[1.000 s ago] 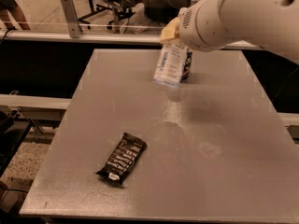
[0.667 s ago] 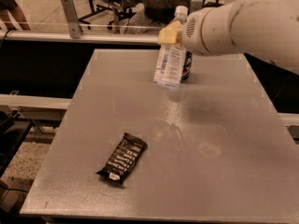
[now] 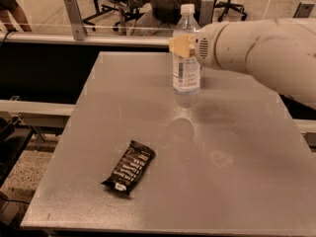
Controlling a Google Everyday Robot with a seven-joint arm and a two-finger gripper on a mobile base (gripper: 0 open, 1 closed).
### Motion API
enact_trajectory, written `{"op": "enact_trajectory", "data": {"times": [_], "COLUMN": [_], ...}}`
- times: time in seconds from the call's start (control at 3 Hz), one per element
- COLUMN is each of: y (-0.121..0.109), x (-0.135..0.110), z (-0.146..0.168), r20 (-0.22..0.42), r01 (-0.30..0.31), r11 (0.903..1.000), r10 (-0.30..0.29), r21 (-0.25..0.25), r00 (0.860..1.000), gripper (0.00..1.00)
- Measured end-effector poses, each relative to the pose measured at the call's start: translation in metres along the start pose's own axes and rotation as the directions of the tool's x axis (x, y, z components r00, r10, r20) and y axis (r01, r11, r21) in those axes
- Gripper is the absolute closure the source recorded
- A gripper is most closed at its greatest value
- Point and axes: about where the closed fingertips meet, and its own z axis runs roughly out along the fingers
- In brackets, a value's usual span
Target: Place blue plastic bottle upright
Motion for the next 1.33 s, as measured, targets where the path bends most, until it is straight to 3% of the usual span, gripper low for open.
{"op": "enact_trajectory", "data": {"times": [0.33,0.67,1.33], "y": [-0.003,-0.008,-0.014], "x": [-0.002,-0.009,-0.025], "z": [0.002,0.003,-0.006], "r20": [-0.073,-0.131,-0.199], "r01": [0.146,0.186,0.141], "r11": [0.9892,0.9825,0.99], "r10": [-0.146,-0.185,-0.138], "r21": [-0.003,0.0,-0.002], "r00": [0.987,0.974,0.97], "gripper": [1.0,1.0,1.0]}}
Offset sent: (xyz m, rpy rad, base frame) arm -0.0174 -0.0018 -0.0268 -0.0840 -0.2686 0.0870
